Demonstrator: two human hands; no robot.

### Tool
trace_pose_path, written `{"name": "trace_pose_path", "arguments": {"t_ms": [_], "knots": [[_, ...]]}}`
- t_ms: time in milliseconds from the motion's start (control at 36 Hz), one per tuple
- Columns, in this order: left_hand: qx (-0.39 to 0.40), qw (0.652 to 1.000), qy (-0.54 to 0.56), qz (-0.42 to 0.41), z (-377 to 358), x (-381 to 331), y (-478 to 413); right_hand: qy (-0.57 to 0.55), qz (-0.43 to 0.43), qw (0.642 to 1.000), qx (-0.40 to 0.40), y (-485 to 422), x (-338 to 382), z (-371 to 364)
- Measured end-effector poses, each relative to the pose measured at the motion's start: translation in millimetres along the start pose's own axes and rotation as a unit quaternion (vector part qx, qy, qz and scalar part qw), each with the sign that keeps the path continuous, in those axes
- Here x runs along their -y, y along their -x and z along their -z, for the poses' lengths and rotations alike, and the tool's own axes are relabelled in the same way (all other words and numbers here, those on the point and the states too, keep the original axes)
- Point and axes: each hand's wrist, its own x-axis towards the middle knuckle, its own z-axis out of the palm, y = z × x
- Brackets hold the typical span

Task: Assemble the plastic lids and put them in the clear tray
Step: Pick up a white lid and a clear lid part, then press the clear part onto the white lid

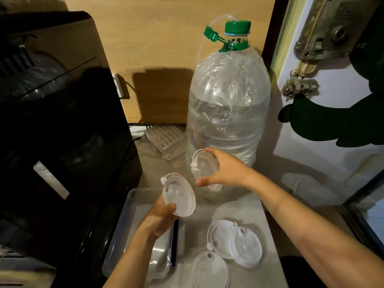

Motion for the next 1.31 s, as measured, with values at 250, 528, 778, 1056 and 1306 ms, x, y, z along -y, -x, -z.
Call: {"name": "trace_pose_path", "arguments": {"t_ms": [250,528,778,1056,1306], "knots": [[0.036,0.998,-0.003,-0.056,-23,-9,-9,-0.022,-0.026,0.999,0.000,11,27,-18],[0.033,0.998,-0.021,-0.050,-25,-14,-12,-0.004,-0.035,0.999,-0.017,7,31,-33],[0.026,0.998,-0.041,-0.039,-25,-10,-10,-0.002,-0.045,0.999,-0.014,5,29,-41],[0.020,0.999,-0.033,-0.028,-28,-1,-8,-0.033,-0.058,0.997,0.039,13,19,-42],[0.003,1.000,-0.019,-0.020,-20,10,-5,-0.096,-0.106,0.989,0.034,47,-50,-18]]}}
